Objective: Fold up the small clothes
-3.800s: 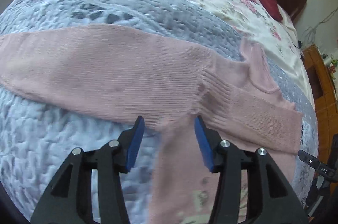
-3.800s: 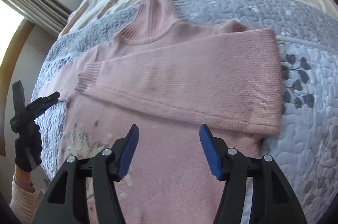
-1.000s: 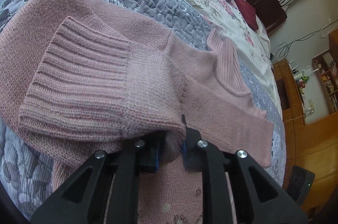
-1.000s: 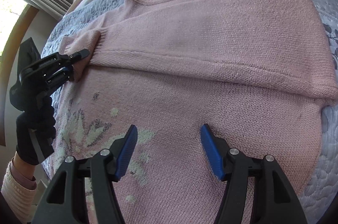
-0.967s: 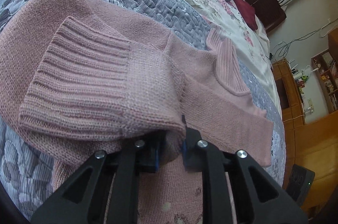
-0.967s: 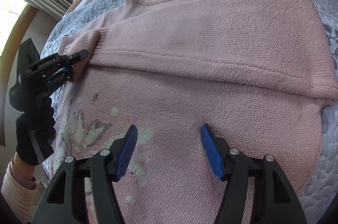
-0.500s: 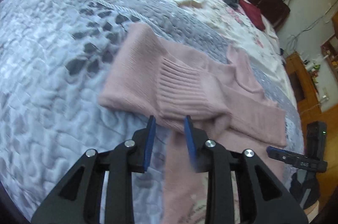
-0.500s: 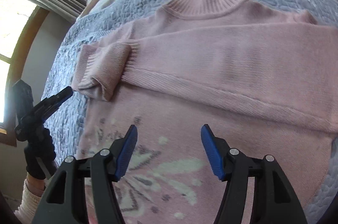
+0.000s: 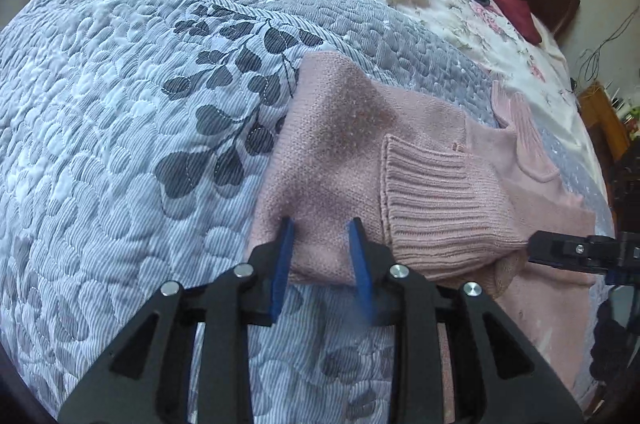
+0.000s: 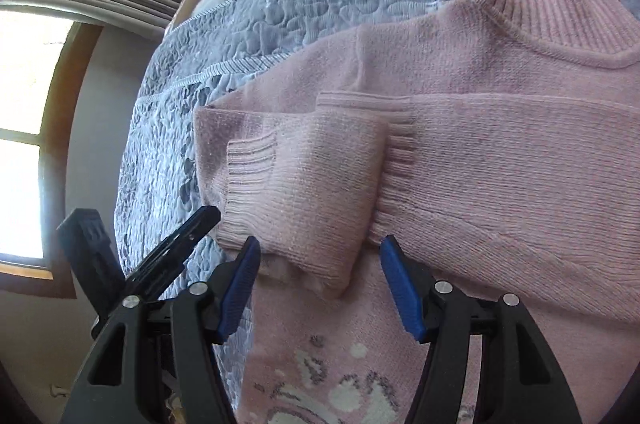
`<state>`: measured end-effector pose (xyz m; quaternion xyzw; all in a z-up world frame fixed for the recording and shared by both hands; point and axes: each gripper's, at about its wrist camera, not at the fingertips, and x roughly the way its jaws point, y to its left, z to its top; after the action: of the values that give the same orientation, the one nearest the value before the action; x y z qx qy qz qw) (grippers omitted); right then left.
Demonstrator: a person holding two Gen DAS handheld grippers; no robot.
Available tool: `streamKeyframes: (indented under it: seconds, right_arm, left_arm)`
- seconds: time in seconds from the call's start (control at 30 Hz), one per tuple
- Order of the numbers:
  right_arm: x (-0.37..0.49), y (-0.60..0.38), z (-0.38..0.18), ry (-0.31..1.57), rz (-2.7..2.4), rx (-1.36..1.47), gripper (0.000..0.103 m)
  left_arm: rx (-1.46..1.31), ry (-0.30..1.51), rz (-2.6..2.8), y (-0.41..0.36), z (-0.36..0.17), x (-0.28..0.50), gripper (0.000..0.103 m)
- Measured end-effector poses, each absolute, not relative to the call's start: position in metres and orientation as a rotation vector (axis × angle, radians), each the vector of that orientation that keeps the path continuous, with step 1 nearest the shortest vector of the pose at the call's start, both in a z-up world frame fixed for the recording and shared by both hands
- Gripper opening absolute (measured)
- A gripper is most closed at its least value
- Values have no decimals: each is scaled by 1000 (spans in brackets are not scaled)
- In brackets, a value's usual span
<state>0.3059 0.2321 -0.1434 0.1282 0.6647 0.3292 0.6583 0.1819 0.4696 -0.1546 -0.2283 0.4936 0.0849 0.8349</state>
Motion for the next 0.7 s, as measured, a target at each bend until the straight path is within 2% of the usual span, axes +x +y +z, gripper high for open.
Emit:
streamKeyframes:
  seconds: [0.1,0.2,0.23,0.27,0.53,0.7]
  right_arm:
    - [309,245,-155,1529,734,302,63]
    - [309,251,-162,1522,716,280,42]
    - [308,251,-162,1513,723,271,29]
    - [307,248,-158,1499,743,273,22]
    - [303,189,-91,1300,781,259,19]
    - [312,143,-81,1271,703,217,19]
  left_arm:
    - [-496,1004,184,471,-142,173,30]
    - [-502,977,182,472,-130,166,30]
    - [-491,973,181,471,-127,166,30]
    - [-481,971,178,470,-124,166,30]
    - [-466,948,127,449,-109,180,31]
    - [-437,961,61,411,-111,200,31]
